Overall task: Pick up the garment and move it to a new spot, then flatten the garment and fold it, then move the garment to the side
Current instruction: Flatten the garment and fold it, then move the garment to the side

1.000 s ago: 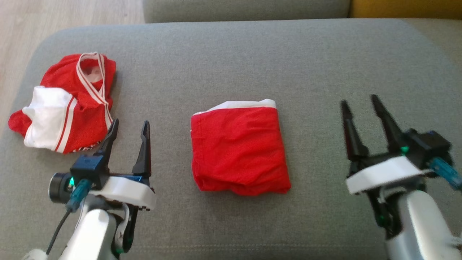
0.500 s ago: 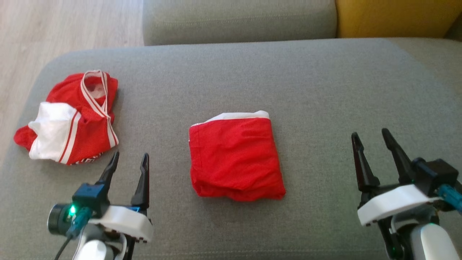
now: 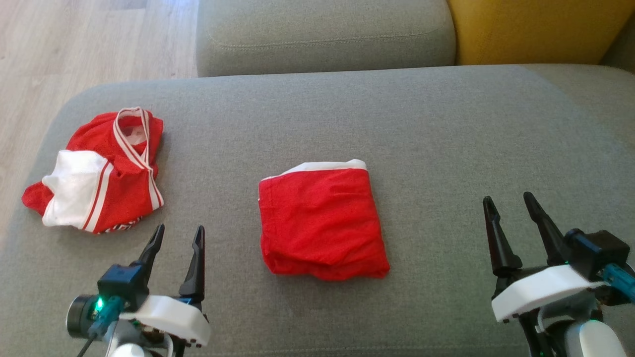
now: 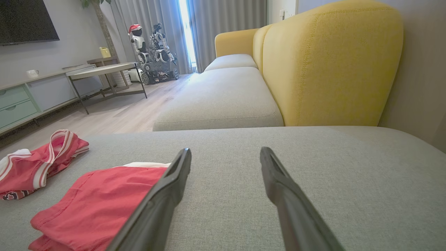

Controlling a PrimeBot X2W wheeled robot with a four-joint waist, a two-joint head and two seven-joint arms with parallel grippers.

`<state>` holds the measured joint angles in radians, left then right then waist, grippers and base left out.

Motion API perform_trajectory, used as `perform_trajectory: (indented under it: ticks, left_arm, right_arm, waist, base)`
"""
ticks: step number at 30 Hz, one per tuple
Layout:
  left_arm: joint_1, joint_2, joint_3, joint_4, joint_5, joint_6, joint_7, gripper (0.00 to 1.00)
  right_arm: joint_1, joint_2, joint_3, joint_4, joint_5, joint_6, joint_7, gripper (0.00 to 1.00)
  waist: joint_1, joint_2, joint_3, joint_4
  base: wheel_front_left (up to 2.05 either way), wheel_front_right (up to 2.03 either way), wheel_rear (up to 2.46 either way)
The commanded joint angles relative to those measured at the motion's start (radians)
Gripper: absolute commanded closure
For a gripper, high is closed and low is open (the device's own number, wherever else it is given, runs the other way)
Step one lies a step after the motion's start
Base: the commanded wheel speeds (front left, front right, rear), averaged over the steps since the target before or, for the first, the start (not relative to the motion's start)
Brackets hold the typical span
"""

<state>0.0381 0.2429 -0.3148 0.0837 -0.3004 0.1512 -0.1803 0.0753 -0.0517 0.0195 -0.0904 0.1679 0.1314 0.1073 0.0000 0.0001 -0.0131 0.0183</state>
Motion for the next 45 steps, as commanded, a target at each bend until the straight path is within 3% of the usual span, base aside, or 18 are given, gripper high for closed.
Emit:
perform_trajectory:
  ticks: [1, 28, 33, 45]
  left_arm:
    - [-0.041, 0.018, 0.033, -0.039, -0.007, 0.008, -0.001, 0.0]
    - [-0.086, 0.025, 0.013, -0.035, -0.019, 0.006, -0.003, 0.0]
    - [-0.128, 0.019, 0.005, -0.035, -0.017, -0.004, -0.013, 0.0]
    - [-0.224, -0.024, -0.029, 0.008, -0.013, -0.034, -0.053, 0.0]
  right_arm:
    - [-0.026, -0.006, 0.018, -0.044, 0.004, -0.001, 0.0, 0.0]
    - [-0.048, -0.004, 0.024, -0.017, -0.011, -0.001, 0.018, 0.0]
    - [-0.098, -0.014, 0.07, 0.068, -0.006, -0.001, 0.028, 0.0]
    - [-0.264, -0.01, 0.185, 0.405, 0.034, -0.001, 0.024, 0.0]
  waist:
    - [0.0, -0.0001, 0.001, 0.0]
    - [0.0, -0.0001, 0.034, 0.035]
    - [0.0, -0.0001, 0.083, 0.075]
    - [0.0, -0.0001, 0.186, 0.175]
  base:
    - [0.0, 0.0, 0.0]
    - [0.0, 0.0, 0.0]
    - [0.0, 0.0, 0.0]
    - [0.0, 0.0, 0.0]
